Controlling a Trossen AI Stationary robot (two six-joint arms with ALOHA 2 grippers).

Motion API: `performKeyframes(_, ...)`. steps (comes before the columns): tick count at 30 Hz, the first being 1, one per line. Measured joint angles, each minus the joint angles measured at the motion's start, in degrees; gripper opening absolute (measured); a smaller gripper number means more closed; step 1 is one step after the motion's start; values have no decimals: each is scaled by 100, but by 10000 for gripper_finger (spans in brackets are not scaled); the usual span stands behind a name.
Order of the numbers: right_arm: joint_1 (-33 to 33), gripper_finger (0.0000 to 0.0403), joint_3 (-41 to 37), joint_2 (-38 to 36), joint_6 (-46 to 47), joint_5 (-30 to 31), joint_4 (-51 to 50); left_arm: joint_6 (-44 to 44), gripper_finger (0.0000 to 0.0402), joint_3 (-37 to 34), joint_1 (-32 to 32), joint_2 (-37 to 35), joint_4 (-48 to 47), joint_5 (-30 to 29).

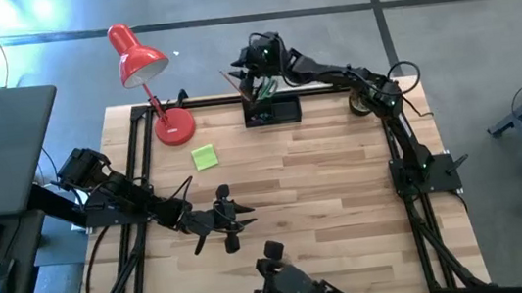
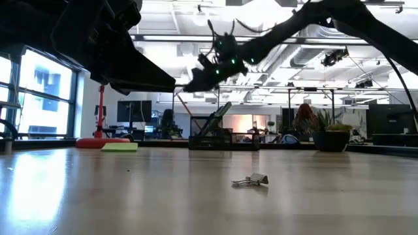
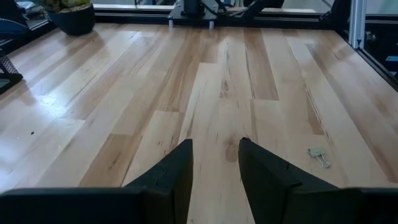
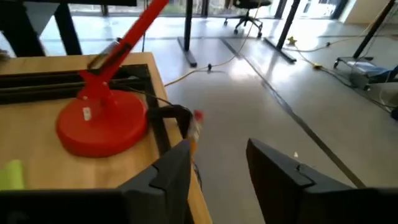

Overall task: Pick and place office supplies into organizer
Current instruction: Put the pencil into the desk organizer

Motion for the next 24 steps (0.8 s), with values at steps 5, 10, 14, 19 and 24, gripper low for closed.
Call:
performKeyframes(5, 80, 168, 819, 6, 34, 37, -1032, 52, 113, 0, 4, 0, 16, 0)
performKeyframes(10, 84, 165, 901, 29, 307, 127, -1462, 69, 113, 0, 4, 0, 125, 0)
performKeyframes(14, 142, 163, 901, 268, 311, 172, -1396, 52, 113, 0, 2, 2, 137, 0)
performKeyframes(19, 221, 175, 901, 481, 163, 197, -1154, -12, 113, 2, 2, 2, 124, 86)
performKeyframes(24, 221, 188, 912, 518, 103, 428, -924, -12, 113, 2, 2, 2, 124, 103)
